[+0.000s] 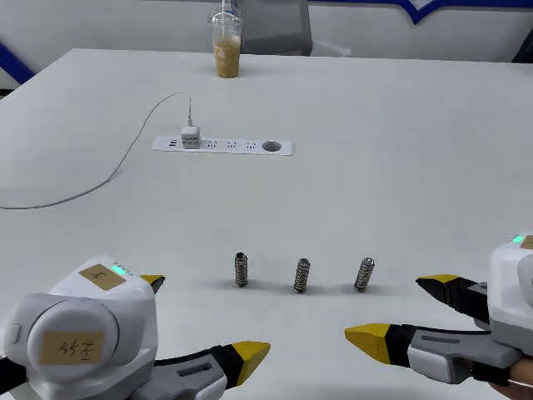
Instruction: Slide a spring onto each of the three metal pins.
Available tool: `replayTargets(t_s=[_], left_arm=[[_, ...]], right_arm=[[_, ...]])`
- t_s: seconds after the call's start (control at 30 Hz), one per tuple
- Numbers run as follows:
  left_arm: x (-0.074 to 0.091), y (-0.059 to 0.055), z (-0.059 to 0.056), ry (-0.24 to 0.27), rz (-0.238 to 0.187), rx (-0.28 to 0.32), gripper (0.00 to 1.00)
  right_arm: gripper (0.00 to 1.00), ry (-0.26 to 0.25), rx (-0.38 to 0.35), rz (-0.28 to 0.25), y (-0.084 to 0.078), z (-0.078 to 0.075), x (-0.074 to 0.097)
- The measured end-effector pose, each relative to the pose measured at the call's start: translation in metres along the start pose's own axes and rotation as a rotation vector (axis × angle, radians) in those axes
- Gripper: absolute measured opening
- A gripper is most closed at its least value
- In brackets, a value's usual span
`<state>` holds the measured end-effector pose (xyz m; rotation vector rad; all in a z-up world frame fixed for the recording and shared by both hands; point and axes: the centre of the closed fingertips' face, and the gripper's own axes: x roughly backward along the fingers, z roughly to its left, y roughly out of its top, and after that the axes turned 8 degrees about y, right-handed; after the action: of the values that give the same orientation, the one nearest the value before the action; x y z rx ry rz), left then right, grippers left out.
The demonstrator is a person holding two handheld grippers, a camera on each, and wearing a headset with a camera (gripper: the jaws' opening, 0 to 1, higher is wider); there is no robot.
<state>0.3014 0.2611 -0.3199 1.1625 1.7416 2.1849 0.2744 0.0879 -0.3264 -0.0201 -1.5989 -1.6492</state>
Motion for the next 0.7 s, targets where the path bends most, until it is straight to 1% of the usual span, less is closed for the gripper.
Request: replayTargets(t_s=[0.3,0.4,0.47,0.57,0.63,0.7], left_arm=[[0.008,-0.001,-0.001,0.0,0.004,0.011,0.92],[0.009,-0.004,0.001,0.001,0.019,0.014,0.93],[0.01,-0.006,0.001,0.002,0.026,0.018,0.93],[0.012,-0.006,0.001,0.001,0.022,0.018,0.94],[0.013,-0.005,0.001,0.003,0.013,0.014,0.95],[0.014,-0.004,0.001,0.005,0.007,0.023,0.96]], right_arm=[[0.82,0.008,-0.008,0.001,-0.004,0.008,0.005],[0.84,0.0,-0.012,0.001,-0.005,0.009,0.007],[0.84,0.0,-0.024,-0.017,-0.004,0.011,0.008],[0.85,0.003,-0.033,-0.029,-0.003,0.013,0.01],[0.86,0.002,-0.03,-0.03,-0.003,0.014,0.01],[0.86,0.001,-0.024,-0.029,-0.003,0.015,0.01]])
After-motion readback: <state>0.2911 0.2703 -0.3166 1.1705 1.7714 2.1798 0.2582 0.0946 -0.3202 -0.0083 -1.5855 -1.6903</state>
